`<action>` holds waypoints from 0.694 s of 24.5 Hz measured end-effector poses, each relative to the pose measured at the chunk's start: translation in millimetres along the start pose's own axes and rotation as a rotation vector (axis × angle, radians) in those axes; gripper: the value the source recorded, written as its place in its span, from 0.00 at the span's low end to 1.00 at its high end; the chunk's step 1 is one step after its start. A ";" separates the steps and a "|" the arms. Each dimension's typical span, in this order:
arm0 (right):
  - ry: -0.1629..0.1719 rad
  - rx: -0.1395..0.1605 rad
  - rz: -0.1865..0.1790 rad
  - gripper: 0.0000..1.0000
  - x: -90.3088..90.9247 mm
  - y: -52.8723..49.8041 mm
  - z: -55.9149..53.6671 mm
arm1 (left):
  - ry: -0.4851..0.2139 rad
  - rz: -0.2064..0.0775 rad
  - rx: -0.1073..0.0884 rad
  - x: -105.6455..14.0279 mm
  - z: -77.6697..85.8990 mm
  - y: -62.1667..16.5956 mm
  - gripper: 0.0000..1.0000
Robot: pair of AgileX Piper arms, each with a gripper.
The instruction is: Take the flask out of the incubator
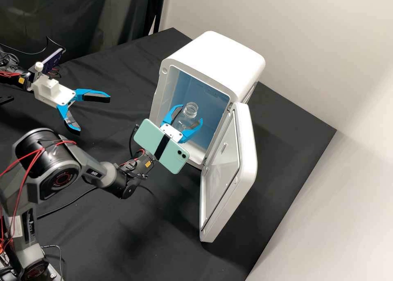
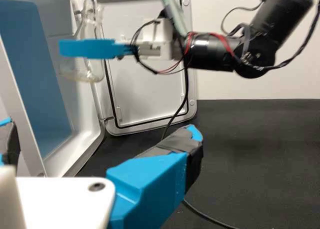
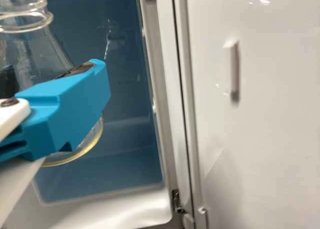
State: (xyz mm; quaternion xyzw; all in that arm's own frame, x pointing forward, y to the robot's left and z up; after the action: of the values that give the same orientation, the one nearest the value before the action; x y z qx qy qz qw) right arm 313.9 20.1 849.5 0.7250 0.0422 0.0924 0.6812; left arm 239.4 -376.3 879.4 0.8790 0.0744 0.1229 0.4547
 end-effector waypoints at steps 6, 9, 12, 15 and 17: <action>-0.004 -0.014 0.019 0.00 -25.6 11.5 -6.4 | -0.002 0.012 0.002 -1.1 0.6 2.8 1.00; -0.001 -0.002 0.010 0.00 -36.1 11.8 -9.8 | -0.002 0.012 0.002 -1.1 0.6 2.8 1.00; 0.004 -0.012 -0.017 0.00 -46.0 8.5 -12.3 | -0.002 0.012 0.002 -1.1 0.6 2.8 1.00; 0.019 -0.024 -0.049 0.00 -57.4 4.2 -17.3 | -0.002 0.012 0.002 -1.1 0.6 2.8 1.00; 0.029 -0.032 -0.067 0.00 -63.2 2.0 -20.2 | -0.002 0.012 0.002 -1.1 0.6 2.8 1.00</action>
State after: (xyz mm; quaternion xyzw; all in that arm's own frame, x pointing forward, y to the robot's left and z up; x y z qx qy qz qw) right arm 248.1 28.0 847.7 0.7108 0.0749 0.0807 0.6947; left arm 238.6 -378.7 881.2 0.8799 0.0690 0.1247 0.4533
